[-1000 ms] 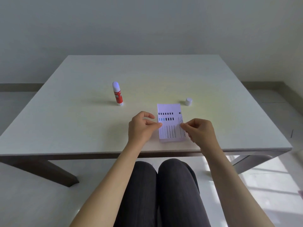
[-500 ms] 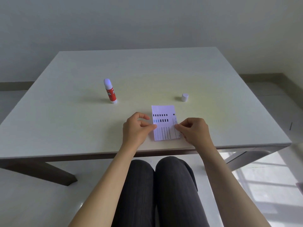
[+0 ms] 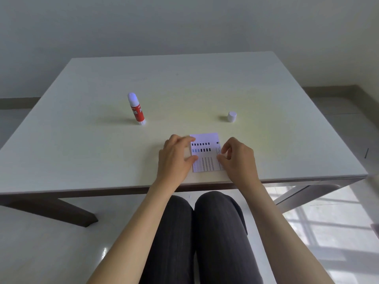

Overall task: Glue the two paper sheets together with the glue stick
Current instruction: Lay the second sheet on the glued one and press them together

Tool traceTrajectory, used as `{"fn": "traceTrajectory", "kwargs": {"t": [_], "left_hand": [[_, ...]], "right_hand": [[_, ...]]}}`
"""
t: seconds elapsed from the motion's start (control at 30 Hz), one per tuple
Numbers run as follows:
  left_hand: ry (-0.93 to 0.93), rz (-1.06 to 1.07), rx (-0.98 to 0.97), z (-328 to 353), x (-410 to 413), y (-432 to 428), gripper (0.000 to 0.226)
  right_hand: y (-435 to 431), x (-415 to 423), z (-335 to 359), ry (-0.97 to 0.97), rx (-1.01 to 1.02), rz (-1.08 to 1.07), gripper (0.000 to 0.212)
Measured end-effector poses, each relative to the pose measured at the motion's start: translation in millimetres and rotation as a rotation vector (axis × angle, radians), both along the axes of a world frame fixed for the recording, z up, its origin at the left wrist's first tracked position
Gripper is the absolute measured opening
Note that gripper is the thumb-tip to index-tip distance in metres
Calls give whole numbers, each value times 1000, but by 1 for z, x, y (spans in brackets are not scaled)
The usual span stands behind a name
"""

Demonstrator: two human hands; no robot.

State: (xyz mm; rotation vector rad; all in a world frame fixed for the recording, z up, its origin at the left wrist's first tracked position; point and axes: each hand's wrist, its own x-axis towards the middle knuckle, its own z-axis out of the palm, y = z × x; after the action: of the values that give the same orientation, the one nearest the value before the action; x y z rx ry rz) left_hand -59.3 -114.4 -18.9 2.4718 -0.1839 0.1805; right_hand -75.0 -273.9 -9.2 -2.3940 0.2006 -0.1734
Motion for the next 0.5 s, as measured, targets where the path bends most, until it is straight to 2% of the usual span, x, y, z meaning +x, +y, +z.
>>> {"fn": "traceTrajectory", "kwargs": {"t": [0.07, 0.13, 0.23, 0.43, 0.5], "left_hand": [[-10, -163, 210, -1, 7, 7, 44], [17, -279, 337, 0, 13, 16, 44], [77, -316, 393, 2, 22, 38, 49], [167, -375, 406, 8, 35, 75, 78], [151, -405, 406, 9, 38, 76, 83]], "right_hand": [[3, -4, -2, -35, -72, 39, 18], [5, -6, -3, -48, -106, 86, 21], [14, -3, -1, -43, -128, 184, 22], [33, 4, 4, -11, -266, 285, 26], [30, 3, 3, -27, -414, 286, 33]]}}
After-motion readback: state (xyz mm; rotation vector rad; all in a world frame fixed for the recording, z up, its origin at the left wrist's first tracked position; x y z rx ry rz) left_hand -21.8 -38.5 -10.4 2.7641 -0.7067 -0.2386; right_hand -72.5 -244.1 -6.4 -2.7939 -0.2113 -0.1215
